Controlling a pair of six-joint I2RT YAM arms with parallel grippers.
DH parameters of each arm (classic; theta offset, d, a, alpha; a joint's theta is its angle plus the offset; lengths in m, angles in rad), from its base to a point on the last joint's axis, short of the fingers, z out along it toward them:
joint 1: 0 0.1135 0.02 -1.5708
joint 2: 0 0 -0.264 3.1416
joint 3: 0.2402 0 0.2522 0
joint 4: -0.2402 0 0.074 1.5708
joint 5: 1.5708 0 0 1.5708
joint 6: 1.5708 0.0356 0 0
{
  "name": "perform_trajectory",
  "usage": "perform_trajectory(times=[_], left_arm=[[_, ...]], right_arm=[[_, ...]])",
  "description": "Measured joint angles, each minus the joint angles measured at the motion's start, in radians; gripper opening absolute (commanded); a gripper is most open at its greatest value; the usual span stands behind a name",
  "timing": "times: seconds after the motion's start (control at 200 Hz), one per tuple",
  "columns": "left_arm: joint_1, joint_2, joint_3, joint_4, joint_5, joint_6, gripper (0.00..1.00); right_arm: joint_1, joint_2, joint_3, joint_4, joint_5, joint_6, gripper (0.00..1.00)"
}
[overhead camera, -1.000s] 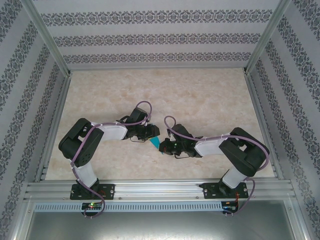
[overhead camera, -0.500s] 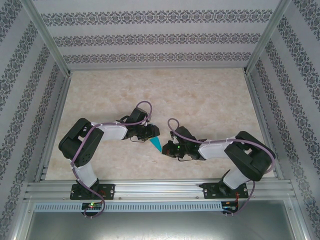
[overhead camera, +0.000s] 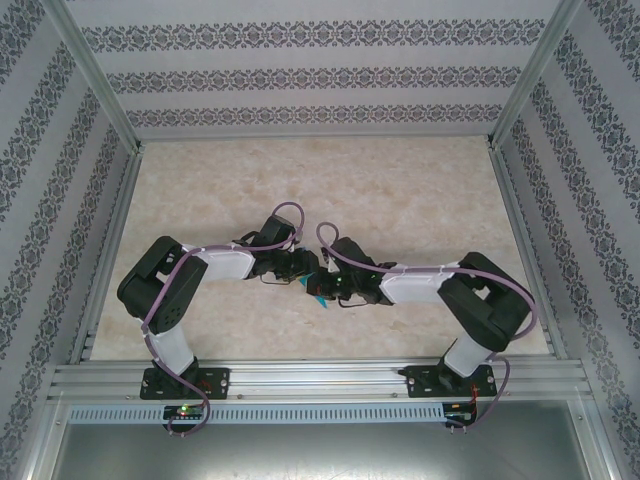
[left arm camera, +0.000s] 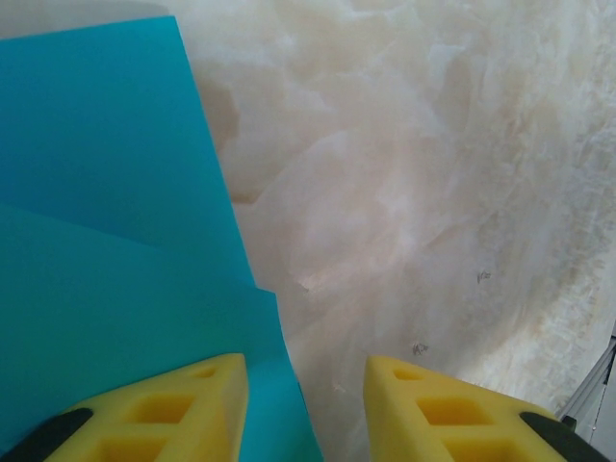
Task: Fold a paper plane with a square sheet of paper (pick it up from the middle)
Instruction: Fold the wing for the fifth time at the center of the table.
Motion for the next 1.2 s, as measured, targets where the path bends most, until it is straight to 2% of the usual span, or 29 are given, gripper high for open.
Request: perform_trajectory(times=[0.51,0.789,1.074,1.199], left_arm=[[0.0,0.0,0.0,0.0,0.0,0.0,0.39],[0.0,0.001,0.0,0.0,0.0,0.0,0.39],[0.0,0.001,0.0,-0.001,0.002,0.0,0.39],[0.0,0.001,0.0,-0.002,0.004,0.0,0.39]], right_arm=[[-0.001,0.039,-0.007,0.026,0.049,0.011,0.04],[-0.021,0.055,-0.07,0.139,0.02,0.039,0.04],[-0.02,-0.031,-0.139,0.106,0.006,0.039,0.05],[-0.021,-0.034,-0.18,0.161,0.005,0.058,0.05]])
